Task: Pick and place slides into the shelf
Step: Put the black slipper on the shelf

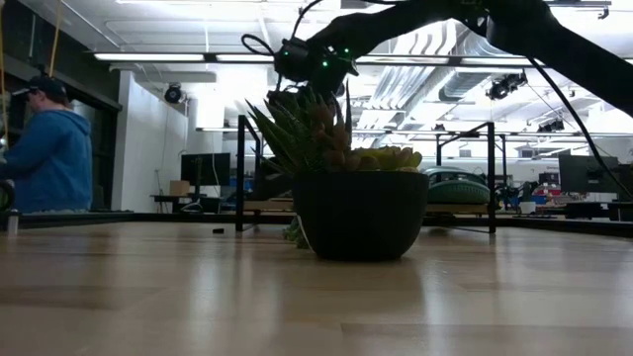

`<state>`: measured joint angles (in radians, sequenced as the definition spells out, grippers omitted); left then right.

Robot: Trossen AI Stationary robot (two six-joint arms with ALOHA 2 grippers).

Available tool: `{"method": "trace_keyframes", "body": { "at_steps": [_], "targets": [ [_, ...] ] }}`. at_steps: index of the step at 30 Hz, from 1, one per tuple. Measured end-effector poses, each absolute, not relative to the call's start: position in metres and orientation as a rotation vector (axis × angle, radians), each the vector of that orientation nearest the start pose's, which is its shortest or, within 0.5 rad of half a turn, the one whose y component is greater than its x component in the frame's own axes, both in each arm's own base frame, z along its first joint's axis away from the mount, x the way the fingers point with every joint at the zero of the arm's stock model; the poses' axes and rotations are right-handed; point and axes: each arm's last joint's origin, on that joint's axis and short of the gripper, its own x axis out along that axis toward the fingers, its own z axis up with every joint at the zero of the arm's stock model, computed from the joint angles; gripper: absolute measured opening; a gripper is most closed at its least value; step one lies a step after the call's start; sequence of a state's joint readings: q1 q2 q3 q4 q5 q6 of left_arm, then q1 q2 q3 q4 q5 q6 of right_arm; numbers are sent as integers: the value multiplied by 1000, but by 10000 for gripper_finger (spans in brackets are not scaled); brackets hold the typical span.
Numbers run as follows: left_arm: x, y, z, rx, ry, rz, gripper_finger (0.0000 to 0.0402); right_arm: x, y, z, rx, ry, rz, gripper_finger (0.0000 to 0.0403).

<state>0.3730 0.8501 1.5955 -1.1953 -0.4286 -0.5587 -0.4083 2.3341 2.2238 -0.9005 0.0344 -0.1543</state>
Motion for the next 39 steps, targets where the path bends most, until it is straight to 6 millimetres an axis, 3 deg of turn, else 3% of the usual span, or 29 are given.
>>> {"method": "trace_keyframes", "body": {
  "at_steps": [6,13,21,25,34,39],
  "targets": [
    [75,42,469,-508,272,887,156,464,-199,246,58,1002,-238,279],
    [88,46,472,-514,249,842,156,470,-199,250,95,928,-256,279],
    [89,46,473,-519,235,830,156,468,-195,247,61,984,-305,267],
    [89,46,473,-521,235,831,156,466,-195,246,63,1006,-318,209],
    [89,46,473,-515,236,830,156,467,-191,244,78,1019,-298,18],
    [89,46,473,-515,236,830,156,466,-192,244,131,1011,-335,12]
  ]
}}
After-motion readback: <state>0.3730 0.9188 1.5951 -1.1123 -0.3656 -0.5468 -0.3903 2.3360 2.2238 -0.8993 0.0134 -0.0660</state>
